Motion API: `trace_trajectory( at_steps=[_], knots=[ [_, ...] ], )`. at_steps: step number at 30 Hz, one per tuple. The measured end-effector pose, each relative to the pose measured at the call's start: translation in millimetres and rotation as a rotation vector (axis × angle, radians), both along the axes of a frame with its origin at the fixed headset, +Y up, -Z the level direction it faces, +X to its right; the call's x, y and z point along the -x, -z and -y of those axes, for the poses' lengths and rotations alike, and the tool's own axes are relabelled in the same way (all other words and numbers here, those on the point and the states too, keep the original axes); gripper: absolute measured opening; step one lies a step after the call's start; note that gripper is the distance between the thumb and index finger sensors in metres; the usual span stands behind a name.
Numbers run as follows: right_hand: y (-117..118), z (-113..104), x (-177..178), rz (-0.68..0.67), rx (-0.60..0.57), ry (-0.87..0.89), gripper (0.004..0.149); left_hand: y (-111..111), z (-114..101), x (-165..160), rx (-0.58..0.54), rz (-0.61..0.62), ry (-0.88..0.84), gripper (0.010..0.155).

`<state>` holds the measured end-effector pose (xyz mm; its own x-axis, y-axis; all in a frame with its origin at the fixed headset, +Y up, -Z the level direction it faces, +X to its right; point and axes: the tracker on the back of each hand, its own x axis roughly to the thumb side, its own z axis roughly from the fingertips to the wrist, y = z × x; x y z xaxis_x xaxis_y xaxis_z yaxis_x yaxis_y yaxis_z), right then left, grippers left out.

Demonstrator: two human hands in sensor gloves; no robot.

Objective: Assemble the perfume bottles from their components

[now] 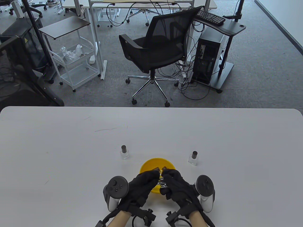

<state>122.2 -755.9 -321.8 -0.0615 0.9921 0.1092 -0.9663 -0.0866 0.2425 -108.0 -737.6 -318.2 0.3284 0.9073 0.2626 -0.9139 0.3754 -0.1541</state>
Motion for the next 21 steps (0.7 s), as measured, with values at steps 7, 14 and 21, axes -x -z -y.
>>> trace_trajectory(
  at_steps=[7, 14, 21],
  knots=[
    [0, -2, 0, -0.003, -0.032, -0.025, 0.043, 4, 8, 1, 0.103, 0.070, 0.028, 0.052],
    [-1, -2, 1, 0.004, -0.006, -0.016, 0.043, 2, 1, 4, 0.036, 0.063, 0.017, 0.042],
    [1, 1, -1, -0.006, 0.033, 0.028, 0.044, -2, -7, 4, -0.035, 0.032, -0.025, 0.035]
  ],
)
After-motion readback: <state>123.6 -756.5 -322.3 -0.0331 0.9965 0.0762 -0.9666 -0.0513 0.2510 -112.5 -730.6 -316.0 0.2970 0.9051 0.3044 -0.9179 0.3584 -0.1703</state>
